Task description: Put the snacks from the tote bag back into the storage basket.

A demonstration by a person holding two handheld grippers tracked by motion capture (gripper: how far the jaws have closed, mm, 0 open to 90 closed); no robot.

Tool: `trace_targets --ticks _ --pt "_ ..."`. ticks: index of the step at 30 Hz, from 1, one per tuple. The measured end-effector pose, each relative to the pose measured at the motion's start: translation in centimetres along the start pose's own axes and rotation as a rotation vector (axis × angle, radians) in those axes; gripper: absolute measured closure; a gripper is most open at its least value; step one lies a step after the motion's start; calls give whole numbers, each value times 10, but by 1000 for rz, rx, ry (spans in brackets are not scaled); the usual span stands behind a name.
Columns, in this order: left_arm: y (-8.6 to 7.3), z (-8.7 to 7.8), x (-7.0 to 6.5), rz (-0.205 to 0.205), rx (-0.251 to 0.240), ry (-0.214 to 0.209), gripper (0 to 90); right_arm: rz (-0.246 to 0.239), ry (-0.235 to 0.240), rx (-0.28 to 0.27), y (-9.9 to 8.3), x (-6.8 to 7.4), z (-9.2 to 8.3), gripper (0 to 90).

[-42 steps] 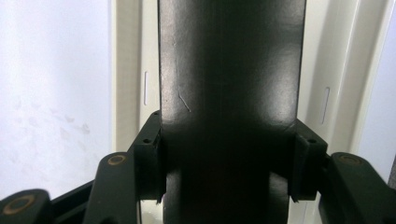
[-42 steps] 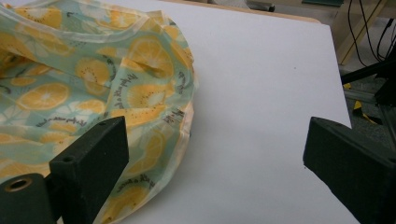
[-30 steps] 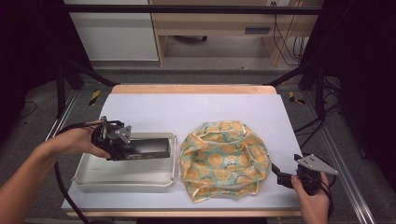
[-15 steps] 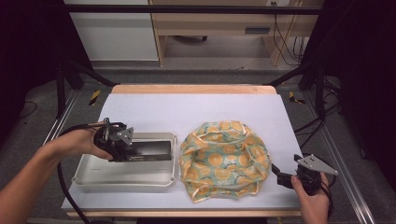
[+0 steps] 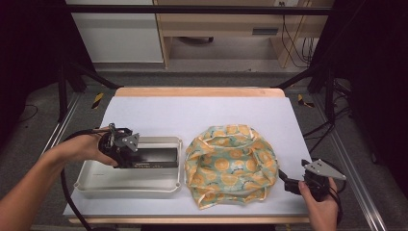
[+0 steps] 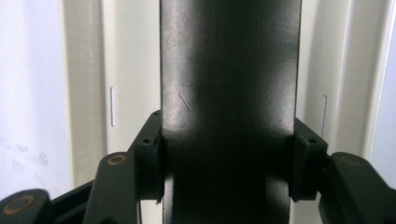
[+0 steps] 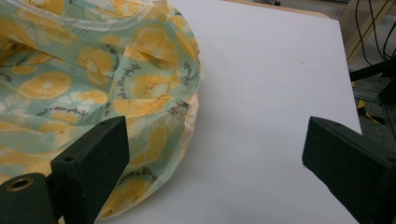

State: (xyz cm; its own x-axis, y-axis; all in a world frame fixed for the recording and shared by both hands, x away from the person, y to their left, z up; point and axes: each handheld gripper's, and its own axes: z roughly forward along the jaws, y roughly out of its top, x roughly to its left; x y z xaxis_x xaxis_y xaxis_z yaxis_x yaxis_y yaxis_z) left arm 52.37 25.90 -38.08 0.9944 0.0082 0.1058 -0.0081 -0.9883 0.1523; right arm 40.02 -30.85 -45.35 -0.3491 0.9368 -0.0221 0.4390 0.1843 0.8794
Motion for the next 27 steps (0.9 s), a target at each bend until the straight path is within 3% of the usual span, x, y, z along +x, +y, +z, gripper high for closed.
trace_targets --ticks 27 --pt "-1 19 0 6 5 -24 429 -5 8 3 0 1 0 79"
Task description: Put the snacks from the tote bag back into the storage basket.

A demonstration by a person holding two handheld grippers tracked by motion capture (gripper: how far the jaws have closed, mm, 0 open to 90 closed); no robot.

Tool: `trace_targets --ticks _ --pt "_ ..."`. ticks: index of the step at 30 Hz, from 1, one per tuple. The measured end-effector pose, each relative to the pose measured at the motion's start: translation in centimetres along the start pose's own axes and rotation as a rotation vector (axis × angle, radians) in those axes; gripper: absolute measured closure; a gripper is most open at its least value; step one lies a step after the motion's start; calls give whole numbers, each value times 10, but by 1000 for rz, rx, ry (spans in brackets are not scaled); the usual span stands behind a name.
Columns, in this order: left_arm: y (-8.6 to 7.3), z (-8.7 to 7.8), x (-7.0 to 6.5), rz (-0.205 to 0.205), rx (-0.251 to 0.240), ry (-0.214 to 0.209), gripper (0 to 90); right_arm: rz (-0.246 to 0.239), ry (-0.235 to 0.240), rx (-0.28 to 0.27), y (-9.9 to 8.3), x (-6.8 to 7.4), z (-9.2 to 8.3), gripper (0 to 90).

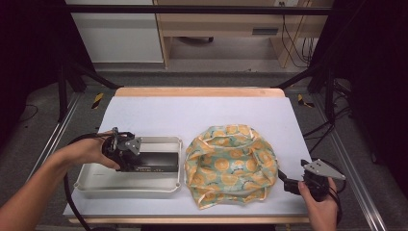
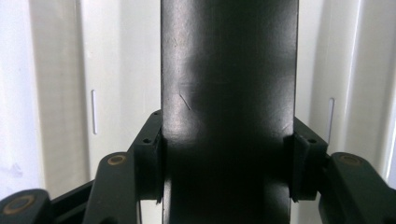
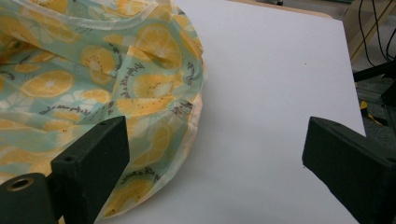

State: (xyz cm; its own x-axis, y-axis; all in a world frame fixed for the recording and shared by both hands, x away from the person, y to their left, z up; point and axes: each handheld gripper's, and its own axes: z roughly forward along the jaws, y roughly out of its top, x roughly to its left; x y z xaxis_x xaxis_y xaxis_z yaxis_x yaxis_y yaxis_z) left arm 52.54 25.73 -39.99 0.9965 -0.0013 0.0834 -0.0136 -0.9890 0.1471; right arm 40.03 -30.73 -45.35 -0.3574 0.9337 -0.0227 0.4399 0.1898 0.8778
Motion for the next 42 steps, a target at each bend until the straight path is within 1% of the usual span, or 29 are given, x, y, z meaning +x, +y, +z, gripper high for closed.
trace_targets --ticks 6,20,29,31,35,36,37,38,39,40,41,42 --pt "-2 5 0 1 -2 -7 429 0 -1 1 0 0 0 78" --pt "-3 9 1 4 0 -11 427 5 6 3 0 1 0 78" --pt "-3 12 2 5 8 -14 422 -4 13 5 0 2 0 78" --pt "-3 13 2 6 14 -13 419 0 14 6 0 2 0 77" --pt "-4 15 3 -8 27 -16 407 -1 14 3 0 2 0 77" --pt "-5 14 4 -21 31 -10 375 0 15 4 0 2 0 77" --pt "-5 14 4 -21 31 -10 355 0 15 4 0 2 0 77" --pt "-6 14 4 -39 23 -6 355 0 16 4 0 2 0 77" --pt "-7 13 4 -46 21 -5 324 -1 17 4 0 2 0 76" --pt "-8 10 4 -67 9 -7 292 -1 18 4 1 2 -1 76" --pt "-8 10 4 -67 9 -7 276 -1 18 4 1 2 -1 76" --pt "-9 6 3 -70 -2 -2 265 -7 19 2 1 2 -1 76"
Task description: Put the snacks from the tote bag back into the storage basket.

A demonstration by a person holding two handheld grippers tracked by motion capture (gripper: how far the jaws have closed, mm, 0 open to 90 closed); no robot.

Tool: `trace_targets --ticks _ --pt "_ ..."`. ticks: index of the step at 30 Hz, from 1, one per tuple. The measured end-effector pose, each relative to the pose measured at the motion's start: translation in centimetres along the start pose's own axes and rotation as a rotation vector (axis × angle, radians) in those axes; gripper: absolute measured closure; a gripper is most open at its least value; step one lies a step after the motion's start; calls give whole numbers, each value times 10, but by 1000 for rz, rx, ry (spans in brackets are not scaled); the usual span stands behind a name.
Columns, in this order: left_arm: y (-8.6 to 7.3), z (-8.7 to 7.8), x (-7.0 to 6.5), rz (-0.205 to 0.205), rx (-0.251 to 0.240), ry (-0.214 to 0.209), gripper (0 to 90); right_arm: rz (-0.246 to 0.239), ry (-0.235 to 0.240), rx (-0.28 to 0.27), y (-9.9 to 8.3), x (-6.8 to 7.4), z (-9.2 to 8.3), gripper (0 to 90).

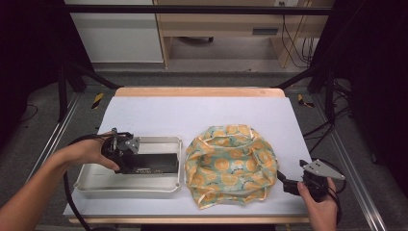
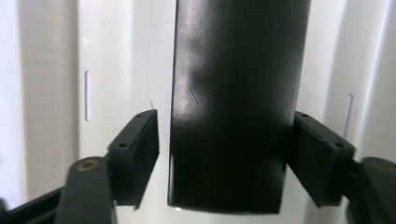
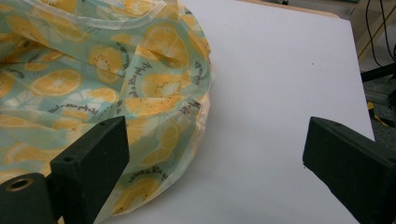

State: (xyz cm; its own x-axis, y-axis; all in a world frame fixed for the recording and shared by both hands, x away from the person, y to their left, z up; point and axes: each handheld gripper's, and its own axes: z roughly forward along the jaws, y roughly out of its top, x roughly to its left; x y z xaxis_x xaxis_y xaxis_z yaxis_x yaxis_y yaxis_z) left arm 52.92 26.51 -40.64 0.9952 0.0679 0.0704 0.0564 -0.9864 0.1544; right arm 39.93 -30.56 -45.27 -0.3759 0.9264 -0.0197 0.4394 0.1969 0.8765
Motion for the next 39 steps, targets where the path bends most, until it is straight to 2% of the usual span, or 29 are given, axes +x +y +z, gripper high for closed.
trace_targets --ticks 7,13,16,22,24,26,28,29,30,31,32,33,35,36,37,38,39 --pt "4 -11 -3 -2 -19 23 182 0 1 0 0 1 0 76" --pt "10 -19 -3 -19 -45 39 140 2 0 -2 0 0 0 75" --pt "14 -24 -4 -47 -65 52 111 5 3 3 0 1 0 75" --pt "27 -36 -10 -68 -107 90 95 1 3 4 0 2 1 74" --pt "33 -42 -13 -94 -137 116 92 4 4 4 0 2 1 74" --pt "35 -44 -14 -105 -147 118 88 5 4 4 0 2 1 74" --pt "41 -52 -16 -132 -190 141 82 0 2 3 0 1 1 74" --pt "41 -52 -16 -132 -190 141 80 0 2 3 0 1 1 74" --pt "44 -57 -19 -148 -220 156 79 2 4 4 1 2 1 73" --pt "44 -57 -19 -148 -220 156 79 2 4 4 1 2 1 73" --pt "47 -62 -21 -178 -249 178 79 2 3 4 1 2 1 73" --pt "47 -62 -21 -178 -249 178 79 2 3 4 1 2 1 73" --pt "49 -66 -23 -212 -292 193 79 3 2 3 1 2 1 73" --pt "49 -67 -24 -237 -316 206 78 4 4 3 1 2 1 73" --pt "47 -69 -24 -288 -350 236 76 1 3 4 1 2 1 73" --pt "46 -71 -24 -319 -377 247 76 0 4 4 1 2 1 73" --pt "46 -71 -24 -319 -377 247 76 0 4 4 1 2 1 73"
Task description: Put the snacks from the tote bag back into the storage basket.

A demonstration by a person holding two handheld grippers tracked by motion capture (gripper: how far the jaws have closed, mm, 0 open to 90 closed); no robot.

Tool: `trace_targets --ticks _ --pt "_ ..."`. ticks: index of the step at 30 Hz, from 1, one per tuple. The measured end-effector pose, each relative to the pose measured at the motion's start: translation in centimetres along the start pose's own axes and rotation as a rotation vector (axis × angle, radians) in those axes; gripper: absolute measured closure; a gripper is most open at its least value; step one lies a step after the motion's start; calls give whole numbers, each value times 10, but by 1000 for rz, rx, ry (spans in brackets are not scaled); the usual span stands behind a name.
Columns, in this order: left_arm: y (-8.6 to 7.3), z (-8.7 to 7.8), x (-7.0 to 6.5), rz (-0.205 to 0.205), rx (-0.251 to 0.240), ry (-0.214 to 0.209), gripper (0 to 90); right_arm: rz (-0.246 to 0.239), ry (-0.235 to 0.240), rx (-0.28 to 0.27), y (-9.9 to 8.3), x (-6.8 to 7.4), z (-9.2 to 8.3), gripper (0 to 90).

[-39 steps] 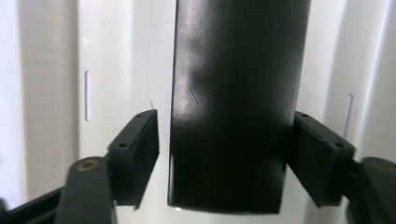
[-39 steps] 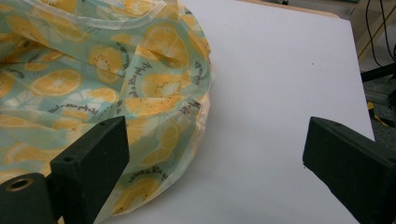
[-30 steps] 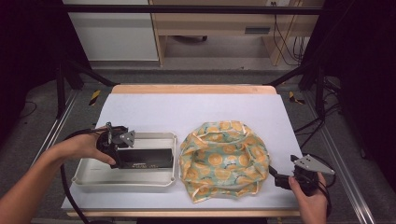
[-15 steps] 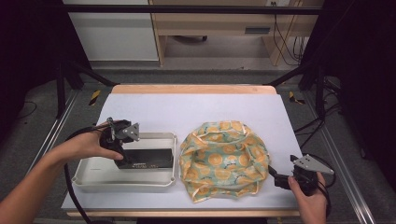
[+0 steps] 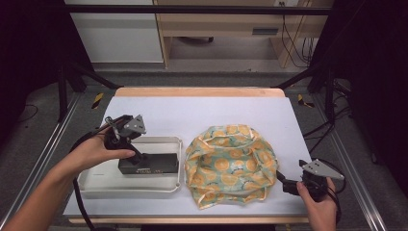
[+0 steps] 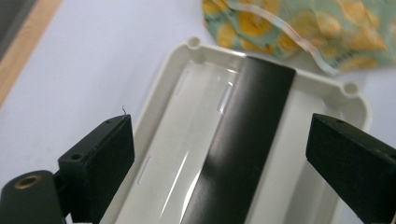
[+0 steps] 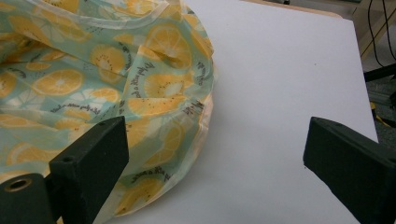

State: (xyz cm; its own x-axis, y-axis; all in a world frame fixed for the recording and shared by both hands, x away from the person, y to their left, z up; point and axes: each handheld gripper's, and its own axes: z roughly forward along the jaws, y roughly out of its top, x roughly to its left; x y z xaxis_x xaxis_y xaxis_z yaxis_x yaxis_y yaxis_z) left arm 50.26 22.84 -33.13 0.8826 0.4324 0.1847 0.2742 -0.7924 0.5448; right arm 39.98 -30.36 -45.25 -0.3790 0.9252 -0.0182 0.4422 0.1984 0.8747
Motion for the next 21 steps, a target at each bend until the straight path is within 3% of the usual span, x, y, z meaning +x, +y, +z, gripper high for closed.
trace_targets --ticks 2,3,4,5,7,9,10,13,16,17,18,19,20,21 --pt "-2 -2 2 -57 -38 32 76 -1 1 -1 0 0 0 72" --pt "-5 -4 3 -115 -69 73 75 -3 2 2 0 0 0 72" --pt "-6 -5 4 -141 -86 81 75 -3 1 1 0 0 0 72" --pt "-6 -5 4 -141 -86 81 75 2 3 3 0 1 0 72" --pt "-10 -6 4 -182 -116 109 74 0 4 3 0 0 0 72" --pt "-17 -4 4 -227 -127 166 73 -1 3 3 0 0 0 72" --pt "-17 -4 4 -227 -127 166 73 -1 3 3 0 0 0 72" --pt "-25 1 2 -276 -148 202 73 -1 5 4 0 1 1 72" --pt "-37 8 3 -319 -157 253 73 0 7 3 0 1 2 71" --pt "-48 15 4 -354 -158 274 74 7 11 -1 0 2 2 71" --pt "-48 15 4 -354 -158 274 75 10 16 0 0 1 3 71" --pt "-59 21 4 -427 -233 248 76 21 20 2 0 1 4 72" --pt "-64 24 4 -451 -271 233 80 27 24 5 2 0 7 72" --pt "-64 24 4 -451 -271 233 81 27 24 5 2 0 7 72"
